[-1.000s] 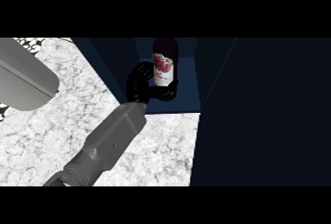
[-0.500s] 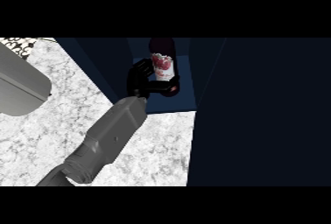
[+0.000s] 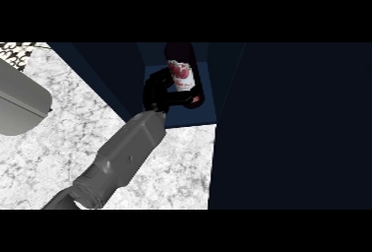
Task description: Pick up the wine, place it into the cabinet and close the cabinet
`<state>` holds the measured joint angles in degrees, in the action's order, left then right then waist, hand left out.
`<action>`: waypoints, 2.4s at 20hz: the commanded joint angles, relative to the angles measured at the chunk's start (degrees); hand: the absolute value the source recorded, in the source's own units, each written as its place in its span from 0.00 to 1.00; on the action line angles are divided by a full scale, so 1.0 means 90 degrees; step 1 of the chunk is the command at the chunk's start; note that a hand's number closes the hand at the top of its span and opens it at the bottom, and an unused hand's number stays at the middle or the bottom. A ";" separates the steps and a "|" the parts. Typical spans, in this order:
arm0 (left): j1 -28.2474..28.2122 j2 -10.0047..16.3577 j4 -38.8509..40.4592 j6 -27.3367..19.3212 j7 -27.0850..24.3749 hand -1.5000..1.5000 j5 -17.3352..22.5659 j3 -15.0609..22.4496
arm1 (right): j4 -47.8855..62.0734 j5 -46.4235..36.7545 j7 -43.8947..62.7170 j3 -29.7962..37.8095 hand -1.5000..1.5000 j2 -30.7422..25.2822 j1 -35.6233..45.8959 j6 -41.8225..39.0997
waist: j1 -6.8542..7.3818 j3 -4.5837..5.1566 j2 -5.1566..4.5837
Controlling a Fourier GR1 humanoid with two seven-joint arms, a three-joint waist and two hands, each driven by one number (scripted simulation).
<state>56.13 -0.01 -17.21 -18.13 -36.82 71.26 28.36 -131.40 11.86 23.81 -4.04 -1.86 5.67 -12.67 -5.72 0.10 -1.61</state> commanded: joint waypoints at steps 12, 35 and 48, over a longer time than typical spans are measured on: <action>-0.0184 0.0001 -0.0534 -0.0187 -0.0539 1.00 0.0960 0.0555 | -0.0147 0.0040 0.0114 -0.0177 0.00 0.0098 0.0108 0.0085 | -0.0210 0.0004 -0.0022; 0.0288 0.0001 -0.0253 -0.1138 -0.0979 0.00 0.1464 0.1785 | 0.0091 0.0190 -0.0045 0.0035 0.00 -0.0018 0.0122 -0.0060 | -0.0185 -0.0007 -0.0032; 0.0093 0.0001 -0.1080 -0.1428 -0.1773 0.00 0.1811 0.2183 | -0.0039 0.0087 0.0237 -0.0093 0.00 0.0017 0.0197 0.0100 | -0.0001 -0.0005 0.0052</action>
<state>59.13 0.03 -23.92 -30.20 -49.01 86.57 46.54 -129.73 11.86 23.69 -4.81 -1.64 6.87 -12.61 -6.05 0.04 -1.41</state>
